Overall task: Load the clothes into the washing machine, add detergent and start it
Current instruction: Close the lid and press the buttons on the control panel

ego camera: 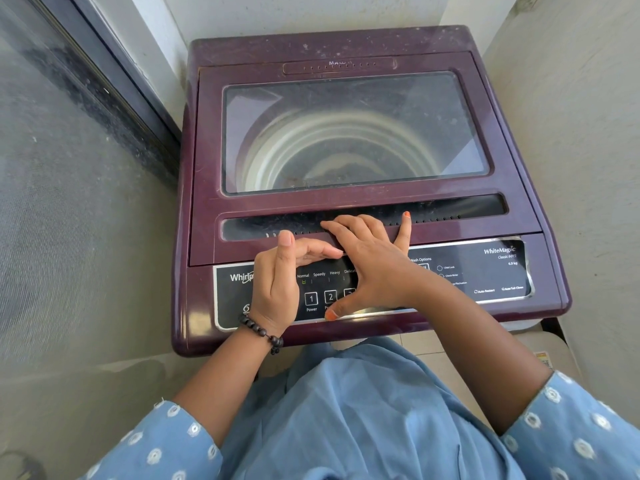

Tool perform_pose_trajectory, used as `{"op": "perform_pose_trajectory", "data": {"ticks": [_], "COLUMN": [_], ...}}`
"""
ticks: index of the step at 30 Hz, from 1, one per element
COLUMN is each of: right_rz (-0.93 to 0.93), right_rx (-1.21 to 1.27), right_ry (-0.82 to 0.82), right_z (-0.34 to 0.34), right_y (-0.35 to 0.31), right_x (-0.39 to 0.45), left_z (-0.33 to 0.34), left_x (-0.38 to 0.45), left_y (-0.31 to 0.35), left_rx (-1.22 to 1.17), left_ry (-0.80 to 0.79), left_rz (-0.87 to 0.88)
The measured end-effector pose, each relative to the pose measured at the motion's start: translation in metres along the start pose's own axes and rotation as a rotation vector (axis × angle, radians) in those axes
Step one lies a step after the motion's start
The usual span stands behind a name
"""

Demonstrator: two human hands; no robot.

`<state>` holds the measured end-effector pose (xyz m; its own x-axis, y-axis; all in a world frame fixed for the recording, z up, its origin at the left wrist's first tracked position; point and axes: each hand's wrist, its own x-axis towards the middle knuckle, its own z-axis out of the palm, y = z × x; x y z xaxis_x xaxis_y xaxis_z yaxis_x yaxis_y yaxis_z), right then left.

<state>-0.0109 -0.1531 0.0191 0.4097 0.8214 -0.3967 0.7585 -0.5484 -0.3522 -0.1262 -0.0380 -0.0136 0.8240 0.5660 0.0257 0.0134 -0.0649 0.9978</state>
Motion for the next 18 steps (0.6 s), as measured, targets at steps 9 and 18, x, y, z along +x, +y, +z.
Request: {"op": "perform_pose_trajectory", "data": {"ticks": [9, 18], "right_rz": [-0.005, -0.001], "right_rx": [0.019, 0.036], "right_ry": [-0.018, -0.023], "right_z": [-0.0004, -0.0019], "right_y": [0.0024, 0.0014], "right_x": [0.0021, 0.0004], "left_z": [-0.0012, -0.0032], "left_x": [0.0009, 0.0014], "left_y": [-0.0005, 0.0007], "left_rx": [-0.015, -0.021], "left_ry": [-0.02, -0.059], "left_rz": [0.006, 0.016]}}
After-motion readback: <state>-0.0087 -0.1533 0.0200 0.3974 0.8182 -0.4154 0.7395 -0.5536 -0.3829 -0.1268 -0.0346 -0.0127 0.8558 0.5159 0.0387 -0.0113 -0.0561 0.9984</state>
